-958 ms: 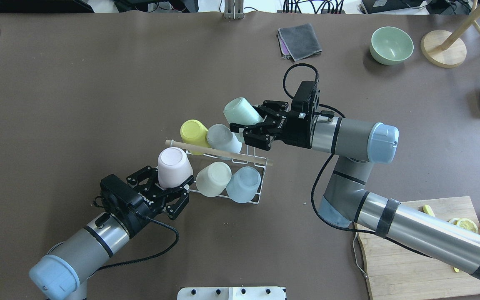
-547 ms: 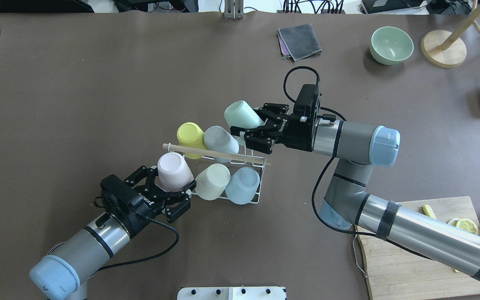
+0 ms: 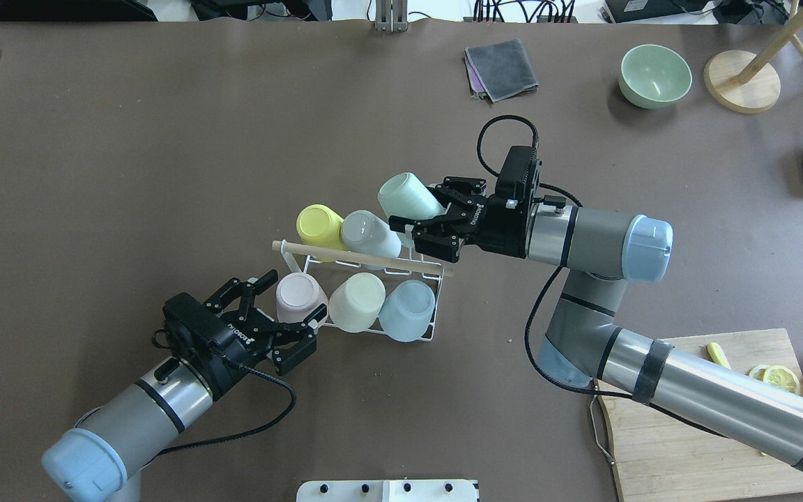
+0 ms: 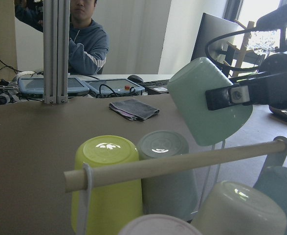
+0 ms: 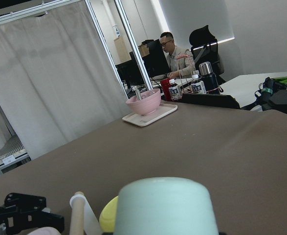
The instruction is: Place cup on cup holder
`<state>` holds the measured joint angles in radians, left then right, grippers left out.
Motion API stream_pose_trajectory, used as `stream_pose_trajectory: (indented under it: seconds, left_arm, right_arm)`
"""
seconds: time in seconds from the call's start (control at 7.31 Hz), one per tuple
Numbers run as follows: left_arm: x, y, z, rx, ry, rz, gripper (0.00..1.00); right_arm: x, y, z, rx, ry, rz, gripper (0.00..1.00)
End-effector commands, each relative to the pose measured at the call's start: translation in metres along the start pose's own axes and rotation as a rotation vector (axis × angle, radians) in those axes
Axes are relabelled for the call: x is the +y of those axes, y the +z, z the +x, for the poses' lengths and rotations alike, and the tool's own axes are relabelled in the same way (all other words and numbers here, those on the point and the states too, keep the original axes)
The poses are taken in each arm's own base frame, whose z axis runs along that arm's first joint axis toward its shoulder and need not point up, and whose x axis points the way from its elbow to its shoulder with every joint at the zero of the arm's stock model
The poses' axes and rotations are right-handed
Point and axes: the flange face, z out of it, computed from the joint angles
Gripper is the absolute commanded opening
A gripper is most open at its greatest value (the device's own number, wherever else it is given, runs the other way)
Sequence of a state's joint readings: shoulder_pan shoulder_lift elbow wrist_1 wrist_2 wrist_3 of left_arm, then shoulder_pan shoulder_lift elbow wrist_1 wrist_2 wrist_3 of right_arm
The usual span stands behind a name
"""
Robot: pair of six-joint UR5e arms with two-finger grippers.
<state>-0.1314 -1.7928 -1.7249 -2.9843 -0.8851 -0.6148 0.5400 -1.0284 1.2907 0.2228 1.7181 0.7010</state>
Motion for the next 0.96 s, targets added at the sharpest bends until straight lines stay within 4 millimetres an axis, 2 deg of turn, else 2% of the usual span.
stream_pose_trajectory:
  seconds: [0.0, 0.14, 0.27, 0.41, 0.55, 0.68, 0.82]
  left_arm:
    - [-0.011, -0.040, -0.027, -0.004, 0.014, -0.020, 0.99]
    - [-0.011, -0.070, -0.037, 0.006, 0.023, -0.055, 0.99]
    - [-0.004, -0.091, -0.035, 0.030, 0.033, -0.105, 0.99]
    - [0.006, -0.109, -0.040, 0.034, 0.066, -0.163, 0.99]
    - [-0.002, -0.131, -0.054, 0.036, 0.130, -0.262, 0.99]
    - [-0.014, -0.141, -0.070, 0.019, 0.188, -0.394, 0.99]
    - [-0.018, -0.131, -0.096, -0.049, 0.122, -0.503, 0.99]
  right_arm:
    - [0.001, -0.003, 0.000, -0.004, 0.005, 0.006, 0.00]
    - [0.002, -0.002, 0.002, 0.006, 0.013, 0.009, 0.72]
    - [0.000, -0.002, 0.004, 0.034, 0.015, 0.035, 1.00]
    - [-0.001, -0.002, 0.003, 0.036, 0.015, 0.039, 1.00]
    - [-0.003, -0.003, 0.003, 0.034, 0.015, 0.045, 1.00]
    - [-0.006, -0.006, 0.003, 0.040, 0.039, 0.055, 1.00]
    - [-0.010, -0.007, 0.004, 0.044, 0.045, 0.065, 1.00]
